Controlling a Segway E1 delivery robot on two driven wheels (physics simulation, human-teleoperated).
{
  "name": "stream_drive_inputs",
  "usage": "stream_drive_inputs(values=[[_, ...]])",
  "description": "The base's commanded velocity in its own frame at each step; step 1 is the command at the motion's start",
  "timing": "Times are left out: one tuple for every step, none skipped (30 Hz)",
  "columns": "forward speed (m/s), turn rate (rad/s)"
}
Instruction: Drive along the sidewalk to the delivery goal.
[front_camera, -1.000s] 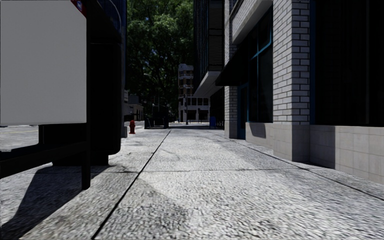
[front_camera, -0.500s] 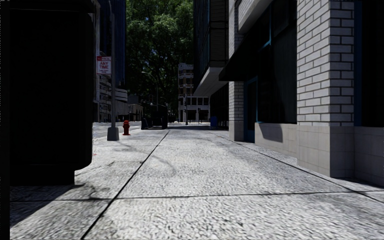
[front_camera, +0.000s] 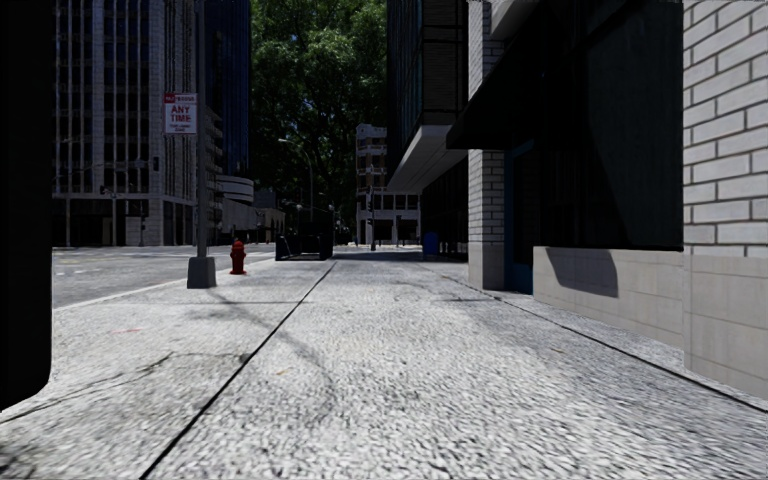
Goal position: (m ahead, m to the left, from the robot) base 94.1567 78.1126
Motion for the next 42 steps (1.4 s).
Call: stream_drive_inputs(values=[[2.0,0.0],[2.0,0.0],[2.0,0.0],[2.0,0.0],[2.0,0.0],[2.0,0.0],[2.0,0.0],[2.0,0.0],[2.0,0.0],[2.0,0.0],[2.0,0.0],[2.0,0.0],[2.0,0.0],[2.0,0.0],[2.0,0.0],[2.0,0.0],[2.0,0.0],[2.0,0.0],[2.0,0.0],[2.0,0.0],[2.0,0.0],[2.0,0.0],[2.0,0.0],[2.0,0.0],[2.0,0.0],[2.0,0.0],[2.0,0.0],[2.0,0.0],[2.0,0.0],[2.0,0.0],[2.0,0.0],[2.0,0.0],[2.0,0.0],[2.0,0.0],[2.0,0.0],[2.0,0.0],[2.0,0.0],[2.0,0.0],[2.0,0.0],[2.0,0.0],[2.0,0.0],[2.0,0.0]])
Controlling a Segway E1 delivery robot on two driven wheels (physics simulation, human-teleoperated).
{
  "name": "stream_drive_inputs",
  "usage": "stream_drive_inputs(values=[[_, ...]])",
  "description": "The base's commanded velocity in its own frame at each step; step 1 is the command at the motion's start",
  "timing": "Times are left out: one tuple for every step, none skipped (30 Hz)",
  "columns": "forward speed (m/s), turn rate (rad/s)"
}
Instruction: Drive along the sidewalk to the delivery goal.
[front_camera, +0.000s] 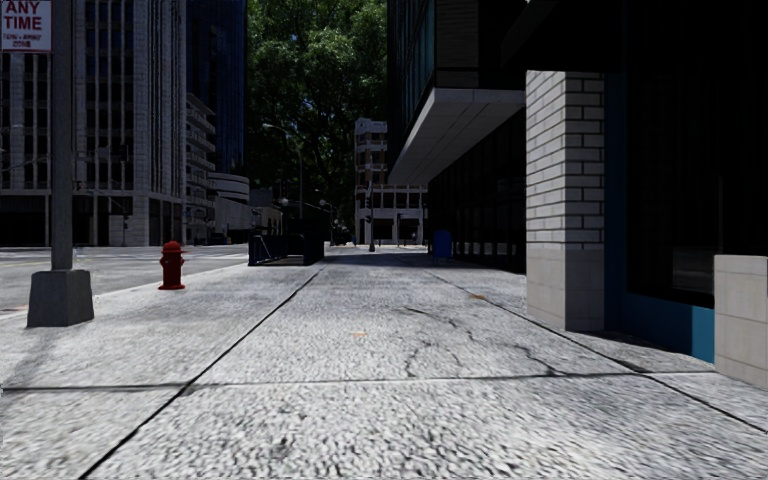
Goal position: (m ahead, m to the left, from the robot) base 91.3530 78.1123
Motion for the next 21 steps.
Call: stream_drive_inputs(values=[[2.0,0.0],[2.0,0.0],[2.0,0.0],[2.0,0.0],[2.0,0.0],[2.0,0.0],[2.0,0.0],[2.0,0.0],[2.0,0.0],[2.0,0.0],[2.0,0.0],[2.0,0.0],[2.0,0.0],[2.0,0.0],[2.0,0.0],[2.0,0.0],[2.0,0.0],[2.0,0.0],[2.0,0.0],[2.0,0.0],[2.0,0.0]])
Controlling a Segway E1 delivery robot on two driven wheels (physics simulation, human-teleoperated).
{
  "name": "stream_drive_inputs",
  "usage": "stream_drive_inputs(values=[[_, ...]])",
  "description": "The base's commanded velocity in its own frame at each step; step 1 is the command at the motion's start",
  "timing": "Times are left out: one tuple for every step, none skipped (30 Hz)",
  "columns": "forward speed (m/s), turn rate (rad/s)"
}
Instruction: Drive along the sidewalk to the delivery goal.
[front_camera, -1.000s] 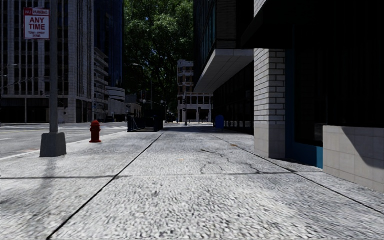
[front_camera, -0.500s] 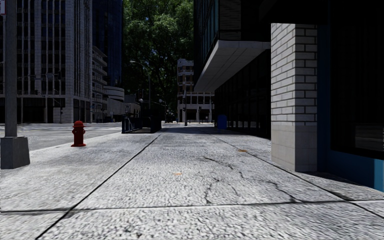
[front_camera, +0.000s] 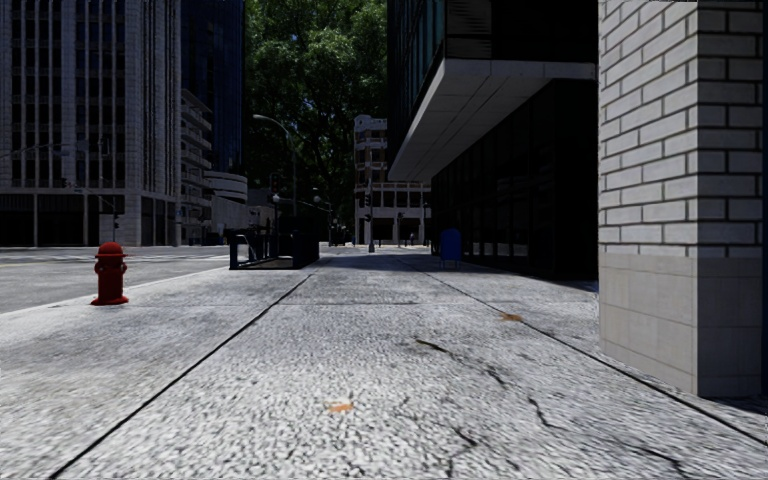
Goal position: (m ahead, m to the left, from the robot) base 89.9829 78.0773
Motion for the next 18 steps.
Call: stream_drive_inputs(values=[[2.0,0.0],[2.0,0.0],[2.0,0.0],[2.0,0.0],[2.0,0.0],[2.0,0.0],[2.0,0.0],[2.0,0.0],[2.0,0.0],[2.0,0.0],[2.0,0.0],[2.0,0.0],[2.0,0.0],[2.0,0.0],[2.0,0.0],[2.0,0.0],[2.0,0.0],[2.0,0.0]])
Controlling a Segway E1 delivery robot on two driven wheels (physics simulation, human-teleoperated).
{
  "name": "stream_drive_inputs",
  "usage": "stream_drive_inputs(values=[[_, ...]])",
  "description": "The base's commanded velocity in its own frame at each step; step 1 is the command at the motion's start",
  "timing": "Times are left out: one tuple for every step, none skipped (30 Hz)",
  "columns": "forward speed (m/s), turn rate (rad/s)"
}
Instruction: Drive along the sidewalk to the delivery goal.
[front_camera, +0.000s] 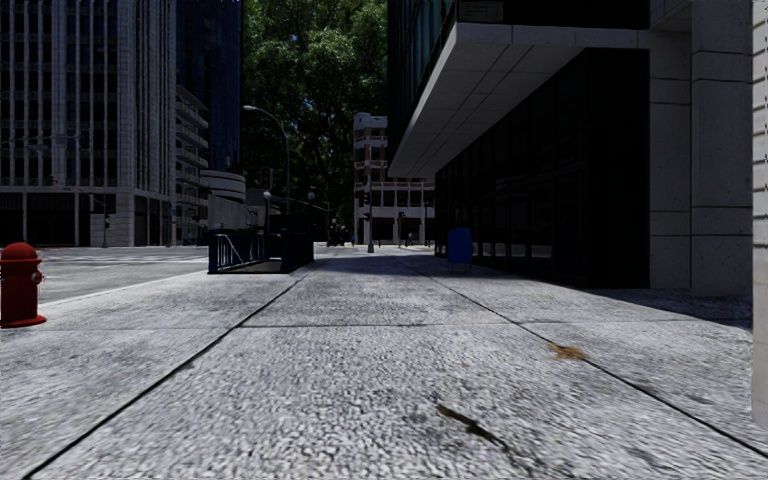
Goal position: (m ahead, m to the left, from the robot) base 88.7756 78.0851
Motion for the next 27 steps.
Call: stream_drive_inputs(values=[[2.0,0.0],[2.0,0.0],[2.0,0.0],[2.0,0.0],[2.0,0.0],[2.0,0.0],[2.0,0.0],[2.0,0.0],[2.0,0.0],[2.0,0.0],[2.0,0.0],[2.0,0.0],[2.0,0.0],[2.0,0.0],[2.0,0.0],[2.0,0.0],[2.0,0.0],[2.0,0.0],[2.0,0.0],[2.0,0.0],[2.0,0.0],[2.0,0.0],[2.0,0.0],[2.0,0.0],[2.0,0.0],[2.0,0.0],[2.0,0.0]])
